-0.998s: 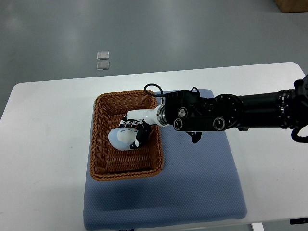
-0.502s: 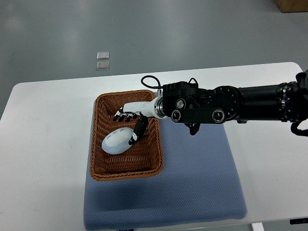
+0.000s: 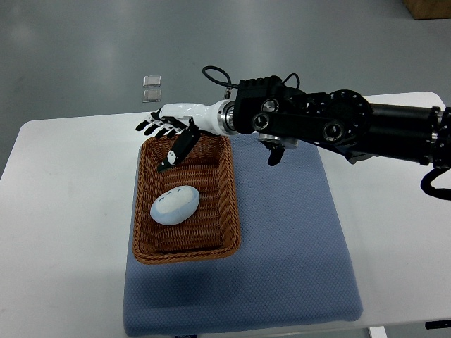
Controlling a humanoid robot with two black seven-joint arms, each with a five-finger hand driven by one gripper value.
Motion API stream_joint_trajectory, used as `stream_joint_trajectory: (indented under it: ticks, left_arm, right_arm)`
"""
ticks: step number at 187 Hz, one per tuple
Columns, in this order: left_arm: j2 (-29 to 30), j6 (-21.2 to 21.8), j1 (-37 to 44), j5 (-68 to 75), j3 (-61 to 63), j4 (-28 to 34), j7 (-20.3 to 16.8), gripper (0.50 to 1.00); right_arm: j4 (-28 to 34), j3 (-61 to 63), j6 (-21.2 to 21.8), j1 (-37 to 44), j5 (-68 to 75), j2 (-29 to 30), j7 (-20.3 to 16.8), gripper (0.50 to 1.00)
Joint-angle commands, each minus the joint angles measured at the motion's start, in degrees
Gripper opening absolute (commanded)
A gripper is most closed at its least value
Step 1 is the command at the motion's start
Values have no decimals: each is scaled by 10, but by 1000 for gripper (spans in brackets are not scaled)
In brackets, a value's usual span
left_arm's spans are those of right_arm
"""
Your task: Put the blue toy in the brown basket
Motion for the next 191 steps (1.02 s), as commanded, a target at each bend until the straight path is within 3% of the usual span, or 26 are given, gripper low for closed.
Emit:
stream_joint_trajectory:
  ticks: [1, 44, 76, 121, 191]
  left_arm:
    - [0, 0, 0, 0, 0, 0, 0, 1000]
    - [0, 0, 0, 0, 0, 0, 0, 1000]
    - [0, 0, 0, 1, 0, -5, 0, 1000]
    - [0, 0, 0, 1, 0, -5, 0, 1000]
    - [0, 0, 0, 1, 0, -6, 0, 1000]
  right_arm:
    - [-23, 81, -2, -54, 0, -28, 15, 895]
    - [-63, 402, -3, -252, 2, -28, 92, 895]
    - [-66, 575, 0, -374, 32, 17, 102, 895]
    - [-75, 622, 2, -424, 86, 38, 151, 895]
    - [-89, 617, 4, -424, 86, 39, 155, 895]
